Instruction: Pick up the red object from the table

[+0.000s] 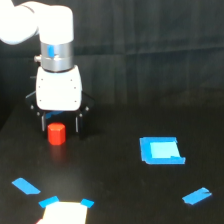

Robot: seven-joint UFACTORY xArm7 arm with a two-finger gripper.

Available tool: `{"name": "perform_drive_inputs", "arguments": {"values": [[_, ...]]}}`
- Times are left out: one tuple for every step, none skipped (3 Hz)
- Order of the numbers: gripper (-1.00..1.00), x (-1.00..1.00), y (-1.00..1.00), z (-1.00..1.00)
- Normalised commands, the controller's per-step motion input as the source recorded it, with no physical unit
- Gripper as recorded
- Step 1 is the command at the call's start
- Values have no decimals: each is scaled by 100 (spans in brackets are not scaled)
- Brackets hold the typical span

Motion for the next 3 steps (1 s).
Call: {"name": "perform_drive_inputs", "arguments": {"values": [[0, 54, -20, -83], [-100, 35, 39, -76], [-100, 56, 20, -56]]}}
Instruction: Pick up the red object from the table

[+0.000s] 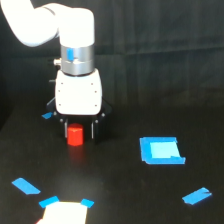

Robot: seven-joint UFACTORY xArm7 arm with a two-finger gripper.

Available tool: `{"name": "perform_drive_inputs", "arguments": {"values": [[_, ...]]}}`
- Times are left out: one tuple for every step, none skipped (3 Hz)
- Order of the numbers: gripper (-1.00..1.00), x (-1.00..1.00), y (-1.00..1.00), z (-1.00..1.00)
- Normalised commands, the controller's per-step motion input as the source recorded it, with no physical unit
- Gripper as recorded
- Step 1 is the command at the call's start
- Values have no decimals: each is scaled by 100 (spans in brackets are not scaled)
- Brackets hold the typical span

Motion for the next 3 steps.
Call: {"name": "perform_drive_inputs", "arguments": {"values": [[-100, 66, -19, -20], [-100, 100, -74, 100], [-43, 96, -67, 100]]}}
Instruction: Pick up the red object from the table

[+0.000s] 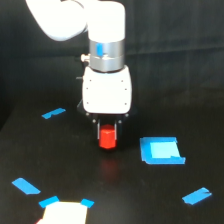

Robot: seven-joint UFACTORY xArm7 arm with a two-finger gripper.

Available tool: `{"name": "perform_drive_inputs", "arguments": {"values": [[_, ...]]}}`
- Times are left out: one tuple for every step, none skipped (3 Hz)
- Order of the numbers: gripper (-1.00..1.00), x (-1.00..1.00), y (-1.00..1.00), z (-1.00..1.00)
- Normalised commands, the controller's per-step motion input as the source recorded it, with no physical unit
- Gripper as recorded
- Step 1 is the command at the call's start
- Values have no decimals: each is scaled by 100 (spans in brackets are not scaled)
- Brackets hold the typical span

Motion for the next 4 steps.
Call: {"name": "perform_drive_inputs", "arguments": {"values": [[-100, 51, -64, 100], [-55, 93, -100, 100], [-63, 76, -97, 100], [-100, 0, -71, 100]]}}
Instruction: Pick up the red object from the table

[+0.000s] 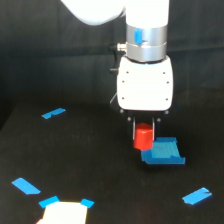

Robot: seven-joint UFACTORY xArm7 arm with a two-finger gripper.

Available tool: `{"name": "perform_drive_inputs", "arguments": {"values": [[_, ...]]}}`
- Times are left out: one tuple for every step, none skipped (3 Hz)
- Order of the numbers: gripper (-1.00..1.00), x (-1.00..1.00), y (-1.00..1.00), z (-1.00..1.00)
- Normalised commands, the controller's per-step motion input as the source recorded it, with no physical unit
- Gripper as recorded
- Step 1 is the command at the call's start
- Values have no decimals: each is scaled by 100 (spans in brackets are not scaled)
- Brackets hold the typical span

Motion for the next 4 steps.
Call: {"name": "perform_drive_inputs", "arguments": {"values": [[-100, -64, -44, 100], [-100, 16, 6, 87], [-100, -2, 21, 54], [-82, 6, 68, 90]]}}
